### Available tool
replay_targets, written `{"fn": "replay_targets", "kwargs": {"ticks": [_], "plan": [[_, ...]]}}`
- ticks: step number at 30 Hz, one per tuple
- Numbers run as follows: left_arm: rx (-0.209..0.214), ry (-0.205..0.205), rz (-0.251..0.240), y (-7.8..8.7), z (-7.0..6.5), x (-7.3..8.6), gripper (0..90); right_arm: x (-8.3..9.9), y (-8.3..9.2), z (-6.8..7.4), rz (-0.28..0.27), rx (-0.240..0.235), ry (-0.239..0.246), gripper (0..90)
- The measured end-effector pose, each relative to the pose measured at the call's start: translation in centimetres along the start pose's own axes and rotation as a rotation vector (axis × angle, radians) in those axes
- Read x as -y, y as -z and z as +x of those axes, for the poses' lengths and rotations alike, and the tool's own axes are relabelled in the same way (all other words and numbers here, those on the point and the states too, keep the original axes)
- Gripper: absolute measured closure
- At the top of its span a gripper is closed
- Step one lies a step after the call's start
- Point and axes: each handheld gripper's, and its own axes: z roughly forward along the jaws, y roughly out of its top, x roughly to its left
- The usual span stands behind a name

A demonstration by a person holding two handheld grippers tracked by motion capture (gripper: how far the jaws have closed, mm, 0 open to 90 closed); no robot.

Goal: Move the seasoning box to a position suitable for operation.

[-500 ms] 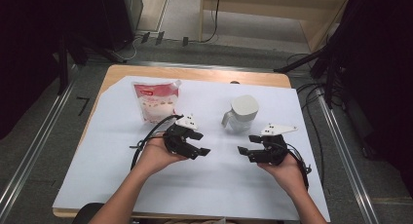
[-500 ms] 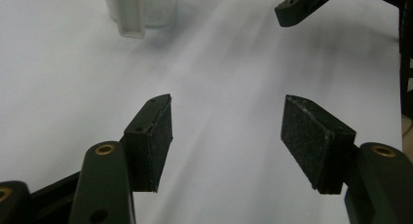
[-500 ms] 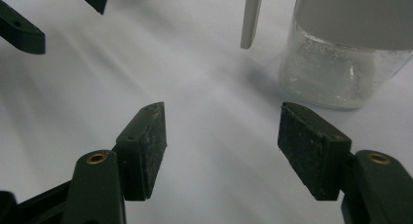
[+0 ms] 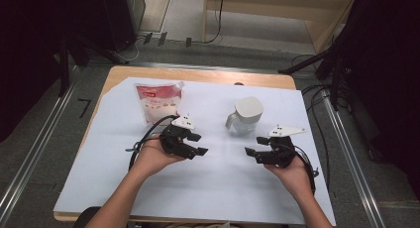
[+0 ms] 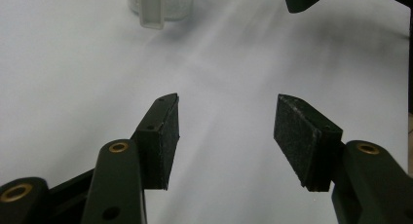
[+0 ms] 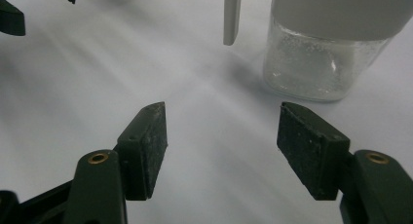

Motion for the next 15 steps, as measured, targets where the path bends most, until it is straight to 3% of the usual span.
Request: {"fn": "replay_targets", "kwargs": {"ticks": [1, 5, 9, 15], "plan": [[0.021, 0.028, -0.006, 0.24, -0.03, -0.28, 39.9, 0.04, 0.04, -0.04, -0.001, 0.004, 0.0, 36.4], [0.046, 0.008, -0.031, 0.57, -0.36, -0.57, 39.3, 0.03, 0.15, -0.05, -0.007, 0.009, 0.001, 36.6], [0.02, -0.034, -0.008, 0.54, -0.49, -0.48, 38.1, 0.06, 0.31, -0.13, -0.011, 0.024, 0.0, 35.9], [0.004, -0.031, -0.012, 0.56, -0.27, -0.32, 38.0, -0.06, 0.23, -0.47, -0.033, 0.056, -0.01, 32.1]]}}
